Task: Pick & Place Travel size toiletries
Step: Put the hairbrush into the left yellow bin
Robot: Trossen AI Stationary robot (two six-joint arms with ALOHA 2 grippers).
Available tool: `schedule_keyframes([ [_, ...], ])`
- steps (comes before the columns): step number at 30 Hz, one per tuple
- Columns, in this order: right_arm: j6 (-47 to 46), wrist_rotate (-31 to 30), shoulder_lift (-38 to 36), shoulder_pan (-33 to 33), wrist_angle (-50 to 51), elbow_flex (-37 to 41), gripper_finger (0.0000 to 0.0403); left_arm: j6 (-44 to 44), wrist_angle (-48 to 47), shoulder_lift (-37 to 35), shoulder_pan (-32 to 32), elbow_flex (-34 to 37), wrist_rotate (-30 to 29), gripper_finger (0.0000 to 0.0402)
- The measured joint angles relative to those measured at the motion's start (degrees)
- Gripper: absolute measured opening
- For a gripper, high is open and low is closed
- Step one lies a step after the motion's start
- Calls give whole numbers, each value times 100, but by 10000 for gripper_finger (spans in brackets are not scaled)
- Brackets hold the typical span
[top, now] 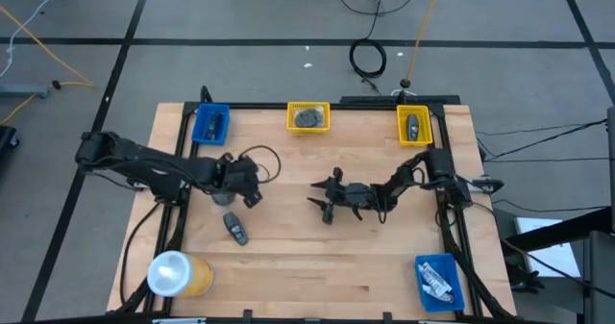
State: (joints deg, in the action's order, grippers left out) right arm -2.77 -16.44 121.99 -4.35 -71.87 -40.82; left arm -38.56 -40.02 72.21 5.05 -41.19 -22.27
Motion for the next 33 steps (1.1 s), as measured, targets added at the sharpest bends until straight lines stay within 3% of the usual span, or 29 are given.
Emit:
schedule_keyframes([
  [5, -104, 19, 99, 117, -130, 0, 208, -1229, -1333, -6, 22, -5, 1037, 253],
  [8, -96, 17, 96, 195, -348, 0, 204, -1824, -1734, 218, 170, -1, 1375, 253],
  [20, -224, 25, 92, 406, -542, -4, 201, -2323, -1540, 969, 520, 209, 1267, 245],
  [24, -253, 26, 92, 404, -490, -4, 201, -2221, -1484, 1107, 510, 333, 1242, 205],
  [33, -257, 26, 92, 401, -462, -4, 201, -2121, -1285, 1095, 512, 488, 1074, 68],
])
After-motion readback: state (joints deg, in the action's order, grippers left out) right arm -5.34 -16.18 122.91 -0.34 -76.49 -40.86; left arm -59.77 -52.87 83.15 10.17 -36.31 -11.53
